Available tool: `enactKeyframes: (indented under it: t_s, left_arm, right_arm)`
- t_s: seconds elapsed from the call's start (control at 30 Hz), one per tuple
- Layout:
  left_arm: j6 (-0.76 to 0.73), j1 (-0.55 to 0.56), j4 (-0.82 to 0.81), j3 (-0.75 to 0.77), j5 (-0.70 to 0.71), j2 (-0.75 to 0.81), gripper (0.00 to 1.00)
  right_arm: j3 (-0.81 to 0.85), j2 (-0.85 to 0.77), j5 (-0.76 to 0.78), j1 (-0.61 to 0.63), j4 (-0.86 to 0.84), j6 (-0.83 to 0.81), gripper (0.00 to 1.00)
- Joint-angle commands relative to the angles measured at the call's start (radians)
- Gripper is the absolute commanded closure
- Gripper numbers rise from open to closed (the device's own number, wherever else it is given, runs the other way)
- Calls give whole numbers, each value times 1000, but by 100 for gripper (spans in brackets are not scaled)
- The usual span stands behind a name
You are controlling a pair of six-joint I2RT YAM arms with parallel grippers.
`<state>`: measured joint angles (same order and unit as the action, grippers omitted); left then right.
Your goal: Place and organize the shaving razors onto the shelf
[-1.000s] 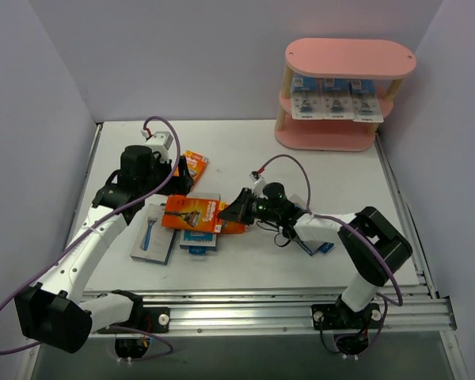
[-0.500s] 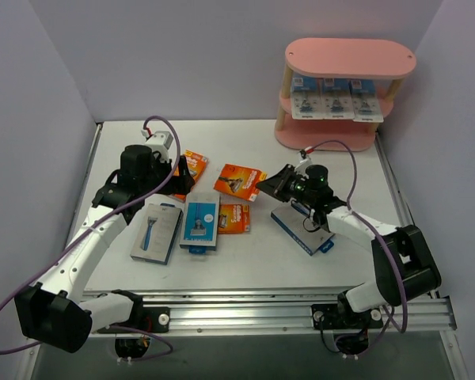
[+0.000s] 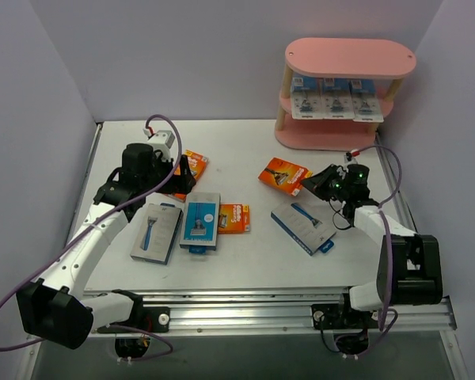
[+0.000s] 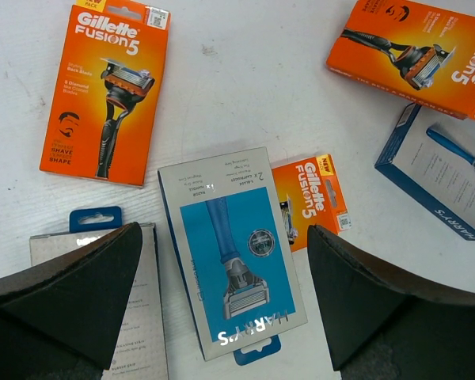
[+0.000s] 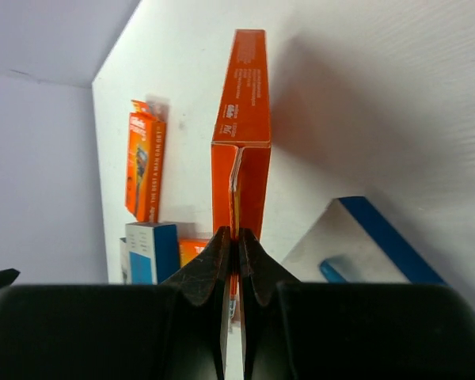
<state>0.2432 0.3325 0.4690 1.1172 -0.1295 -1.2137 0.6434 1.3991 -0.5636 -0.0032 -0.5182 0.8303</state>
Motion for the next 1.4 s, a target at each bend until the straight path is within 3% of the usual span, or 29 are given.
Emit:
enactKeyframes:
  t_s: [0.0, 0.13, 0.5, 1.0, 1.37]
  left_arm:
    - [1, 3, -1, 47, -15, -6, 6]
    - [1, 3, 2, 50, -18, -14, 6]
    - [2, 3, 10, 56, -22, -30, 6]
    - [5, 3, 11, 58, -38, -56, 6]
    - [7, 3, 13, 61, -51, -81, 6]
  right_arm:
    - [67, 21, -24, -53, 58, -112, 100]
    - [160, 66, 45, -93, 249, -247, 100]
    - [331, 167, 186, -141, 336, -410, 100]
    - [328, 222, 278, -218, 136, -402, 100]
    - [297, 351, 188, -346, -63, -177, 100]
